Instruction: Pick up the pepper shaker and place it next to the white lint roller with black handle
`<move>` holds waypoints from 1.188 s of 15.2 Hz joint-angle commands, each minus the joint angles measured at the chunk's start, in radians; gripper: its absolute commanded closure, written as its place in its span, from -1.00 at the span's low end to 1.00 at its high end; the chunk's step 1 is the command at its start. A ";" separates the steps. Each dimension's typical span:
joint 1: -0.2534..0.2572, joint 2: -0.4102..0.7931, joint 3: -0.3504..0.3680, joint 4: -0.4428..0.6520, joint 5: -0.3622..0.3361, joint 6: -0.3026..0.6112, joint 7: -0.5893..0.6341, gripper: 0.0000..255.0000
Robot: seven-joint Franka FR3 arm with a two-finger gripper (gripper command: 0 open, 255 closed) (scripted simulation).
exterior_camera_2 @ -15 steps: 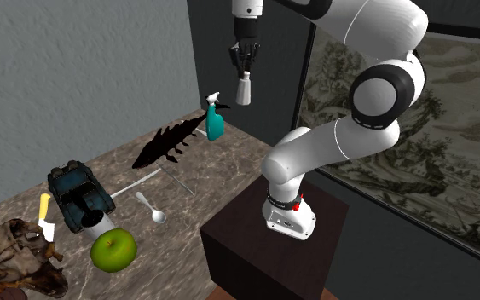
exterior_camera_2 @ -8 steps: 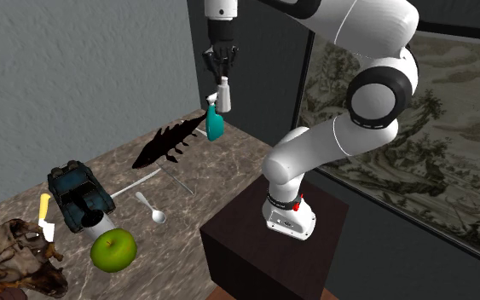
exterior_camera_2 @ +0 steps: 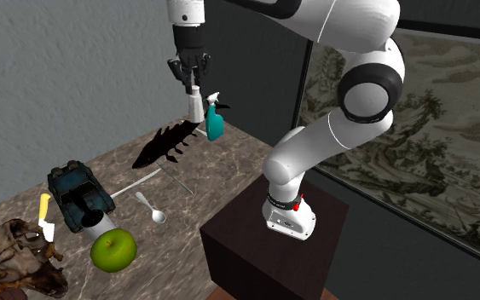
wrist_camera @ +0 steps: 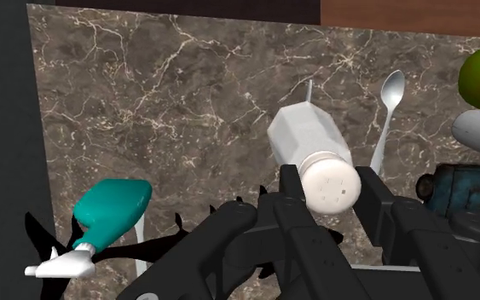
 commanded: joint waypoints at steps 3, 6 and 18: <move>0.011 0.068 0.088 0.054 0.042 0.033 0.094 1.00; 0.015 0.133 0.154 0.109 0.062 0.059 0.165 1.00; 0.037 0.509 0.447 0.447 -0.013 0.136 0.493 1.00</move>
